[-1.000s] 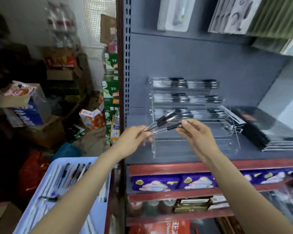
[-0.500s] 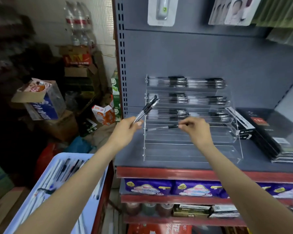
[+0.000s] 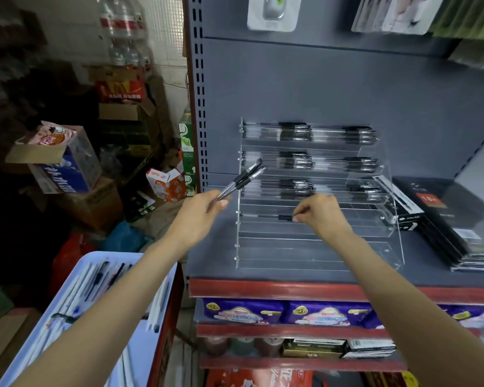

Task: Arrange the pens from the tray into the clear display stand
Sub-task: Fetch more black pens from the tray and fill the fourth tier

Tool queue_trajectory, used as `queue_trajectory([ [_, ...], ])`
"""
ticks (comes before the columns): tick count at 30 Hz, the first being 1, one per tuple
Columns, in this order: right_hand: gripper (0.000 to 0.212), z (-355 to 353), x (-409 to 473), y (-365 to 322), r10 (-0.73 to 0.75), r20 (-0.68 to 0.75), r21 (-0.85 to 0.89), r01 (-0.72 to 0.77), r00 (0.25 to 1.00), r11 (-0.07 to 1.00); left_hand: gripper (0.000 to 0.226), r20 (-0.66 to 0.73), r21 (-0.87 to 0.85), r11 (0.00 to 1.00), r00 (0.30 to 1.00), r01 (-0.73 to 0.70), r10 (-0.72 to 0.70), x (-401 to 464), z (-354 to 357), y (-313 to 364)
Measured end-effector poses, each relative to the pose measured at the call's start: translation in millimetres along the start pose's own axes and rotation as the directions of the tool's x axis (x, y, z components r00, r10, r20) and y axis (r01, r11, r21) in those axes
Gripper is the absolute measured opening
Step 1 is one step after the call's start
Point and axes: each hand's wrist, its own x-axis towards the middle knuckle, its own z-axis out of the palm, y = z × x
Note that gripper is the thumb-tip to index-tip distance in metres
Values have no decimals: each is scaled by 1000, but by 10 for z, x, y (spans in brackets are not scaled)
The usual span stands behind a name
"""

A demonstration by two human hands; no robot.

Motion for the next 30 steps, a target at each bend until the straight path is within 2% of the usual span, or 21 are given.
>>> queue_trajectory([
  [2,13,-19,-43,-19,4,-58,129,3,998,992,22,1,48,997,998,-65,65,-5,-4,11],
  [4,19,-44,-110,-77,34,-117,367,12,993,930,22,15,77,991,994,-108,107,-5,-24,33],
  [7,30,-119,-200,-228,19,-30,752,10,999,659,20,76,103,980,984,-171,164,21,-48,100],
  [10,22,-177,-252,-343,-32,15,894,1,999,448,23,173,116,972,968,-204,183,39,-52,184],
  [12,11,-193,-271,-358,-20,-3,934,10,1000,356,26,197,107,971,961,-215,192,58,-39,203],
  [13,12,-194,-276,-344,-2,-13,940,13,1000,342,26,205,97,970,958,-222,199,60,-30,209],
  [15,13,-199,-279,-299,25,-23,926,11,999,377,22,177,79,969,960,-234,218,59,-1,198],
  [18,10,-217,-286,-142,91,-59,888,11,994,460,17,0,25,982,982,-188,188,50,41,145],
  [20,9,-233,-278,-24,135,-92,862,11,987,507,14,-70,-11,987,985,-159,158,45,44,116],
  [25,7,-216,-247,172,152,-140,703,-10,978,711,23,-22,-51,995,996,-82,81,50,95,77],
  [28,5,-171,-227,202,138,-178,502,-31,974,864,33,13,-69,996,998,-59,60,47,114,94],
  [30,3,-148,-207,171,72,-186,375,3,980,927,37,25,-73,997,999,-37,39,54,116,96],
])
